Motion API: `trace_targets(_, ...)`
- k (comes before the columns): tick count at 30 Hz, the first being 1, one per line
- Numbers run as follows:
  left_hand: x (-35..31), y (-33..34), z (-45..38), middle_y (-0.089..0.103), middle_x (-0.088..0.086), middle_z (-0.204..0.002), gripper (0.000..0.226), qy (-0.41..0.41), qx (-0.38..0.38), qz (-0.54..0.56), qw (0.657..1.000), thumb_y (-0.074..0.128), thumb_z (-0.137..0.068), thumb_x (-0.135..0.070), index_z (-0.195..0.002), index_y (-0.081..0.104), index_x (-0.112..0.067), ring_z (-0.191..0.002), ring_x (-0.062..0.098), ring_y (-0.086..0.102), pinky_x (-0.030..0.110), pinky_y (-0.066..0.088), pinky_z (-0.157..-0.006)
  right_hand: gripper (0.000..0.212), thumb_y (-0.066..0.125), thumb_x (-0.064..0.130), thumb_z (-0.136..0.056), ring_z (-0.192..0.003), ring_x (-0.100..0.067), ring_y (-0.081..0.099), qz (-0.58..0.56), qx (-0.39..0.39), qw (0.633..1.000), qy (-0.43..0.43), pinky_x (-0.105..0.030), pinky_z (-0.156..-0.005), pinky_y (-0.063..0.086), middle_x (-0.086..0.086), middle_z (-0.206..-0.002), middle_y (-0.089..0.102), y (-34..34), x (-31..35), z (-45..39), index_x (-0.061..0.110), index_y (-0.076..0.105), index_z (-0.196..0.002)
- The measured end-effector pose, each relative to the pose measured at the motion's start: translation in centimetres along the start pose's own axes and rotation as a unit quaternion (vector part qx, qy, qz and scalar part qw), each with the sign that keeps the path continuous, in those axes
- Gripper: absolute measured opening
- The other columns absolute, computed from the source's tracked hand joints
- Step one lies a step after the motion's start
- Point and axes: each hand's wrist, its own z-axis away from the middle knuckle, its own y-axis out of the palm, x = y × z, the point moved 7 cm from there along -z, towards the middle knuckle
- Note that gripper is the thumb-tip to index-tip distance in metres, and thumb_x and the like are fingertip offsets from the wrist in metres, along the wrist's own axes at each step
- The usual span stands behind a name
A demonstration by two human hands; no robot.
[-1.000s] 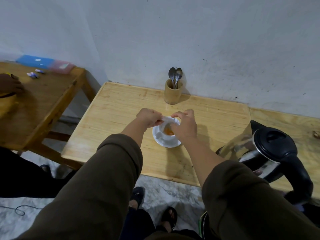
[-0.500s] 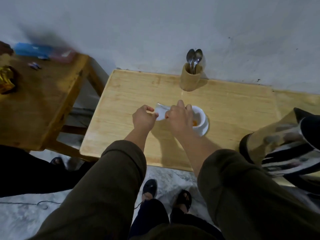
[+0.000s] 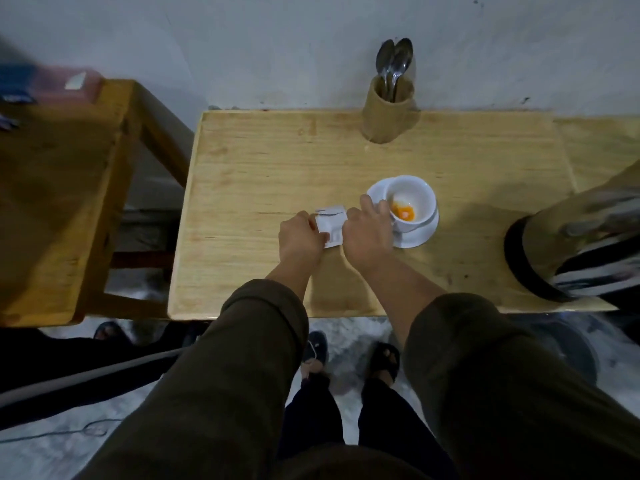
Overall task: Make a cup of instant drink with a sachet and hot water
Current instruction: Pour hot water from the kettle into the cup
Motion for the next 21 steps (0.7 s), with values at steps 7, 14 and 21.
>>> trace_targets(7,-0.6,-0.2,1.3,0.064,0.019,-0.111,0.029,0.027,-0.022,-0.006,0.999,0.058,-0.091,-0.023,-0.110,0.059,-0.001,-0.103,0.030,0.060,0.029,0.045,-0.075,0.027,0.047,0.023,-0.091,-0.125,-0.027,0.039,-0.038,-0.037,0.998,0.039,-0.046,-0.105,0.029,-0.002,-0.115,0.062,0.1,-1.2,1.6,0.019,0.069,-0.107)
trace_targets(14,-3.8,1.4,6.3,0.055,0.014,-0.128,0.038,0.076,-0.057,-0.031,0.995,0.050,-0.094,-0.025,-0.127,0.049,-0.006,-0.118,0.030,0.054,0.036,0.046,-0.089,0.008,0.072,0.029,-0.060,-0.080,-0.021,0.065,-0.090,-0.238,0.958,0.130,-0.030,-0.072,0.040,0.004,-0.068,0.068,-2.1,-6.7,6.3,0.023,0.074,-0.065)
trace_targets(21,-6.0,10.2,13.3,0.044,0.016,-0.140,0.044,0.071,0.075,-0.110,0.989,0.046,-0.094,-0.024,-0.135,0.044,-0.007,-0.130,0.032,0.045,0.038,0.039,-0.104,0.014,0.064,0.019,-0.068,-0.084,-0.027,0.057,-0.097,-0.357,0.911,0.183,-0.035,-0.067,0.037,-0.004,-0.089,0.064,-2.7,-15.8,14.9,0.020,0.069,-0.081)
